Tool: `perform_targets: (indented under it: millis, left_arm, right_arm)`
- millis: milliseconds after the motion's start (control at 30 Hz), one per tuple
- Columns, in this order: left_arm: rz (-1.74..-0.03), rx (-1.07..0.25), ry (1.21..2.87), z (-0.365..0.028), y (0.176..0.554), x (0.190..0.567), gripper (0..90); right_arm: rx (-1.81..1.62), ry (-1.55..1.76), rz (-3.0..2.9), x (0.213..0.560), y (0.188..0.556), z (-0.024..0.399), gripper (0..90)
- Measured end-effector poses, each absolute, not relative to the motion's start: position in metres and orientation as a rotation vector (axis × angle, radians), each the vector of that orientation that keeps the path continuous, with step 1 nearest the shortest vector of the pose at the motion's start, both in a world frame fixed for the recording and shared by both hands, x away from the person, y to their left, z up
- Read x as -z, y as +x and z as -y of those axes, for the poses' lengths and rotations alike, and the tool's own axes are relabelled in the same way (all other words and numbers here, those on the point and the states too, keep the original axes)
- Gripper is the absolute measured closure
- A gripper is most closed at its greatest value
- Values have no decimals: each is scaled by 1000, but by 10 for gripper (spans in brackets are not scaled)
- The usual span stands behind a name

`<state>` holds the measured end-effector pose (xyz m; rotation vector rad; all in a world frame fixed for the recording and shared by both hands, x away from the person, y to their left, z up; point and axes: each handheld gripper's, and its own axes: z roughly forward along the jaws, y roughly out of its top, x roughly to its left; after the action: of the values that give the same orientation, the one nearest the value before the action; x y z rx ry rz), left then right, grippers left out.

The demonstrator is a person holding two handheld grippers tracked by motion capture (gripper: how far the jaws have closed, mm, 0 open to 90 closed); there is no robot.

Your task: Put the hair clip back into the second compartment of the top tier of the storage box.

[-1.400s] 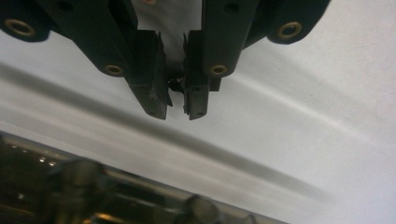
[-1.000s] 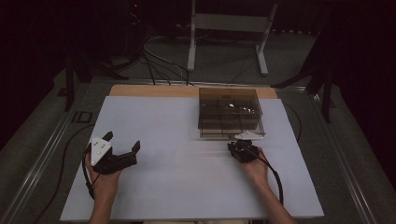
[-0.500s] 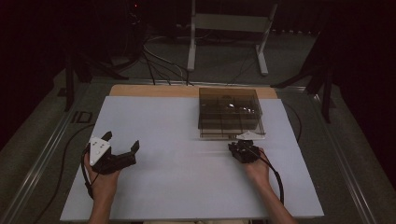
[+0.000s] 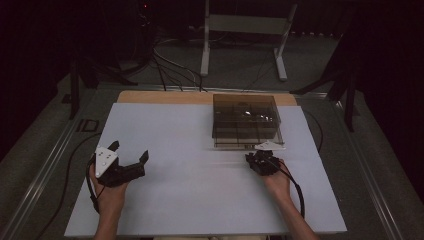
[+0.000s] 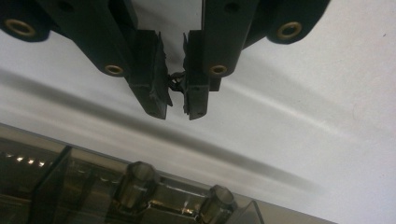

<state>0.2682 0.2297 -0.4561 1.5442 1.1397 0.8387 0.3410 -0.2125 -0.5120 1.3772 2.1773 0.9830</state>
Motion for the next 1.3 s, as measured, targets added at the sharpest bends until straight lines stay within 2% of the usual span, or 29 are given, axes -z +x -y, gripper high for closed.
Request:
perform_targets:
  millis: [1300]
  left_arm:
    - [-1126,-822,1566,-240,262,458,3]
  right_arm:
    - [-1037,1377,-2155,493,327,230,798]
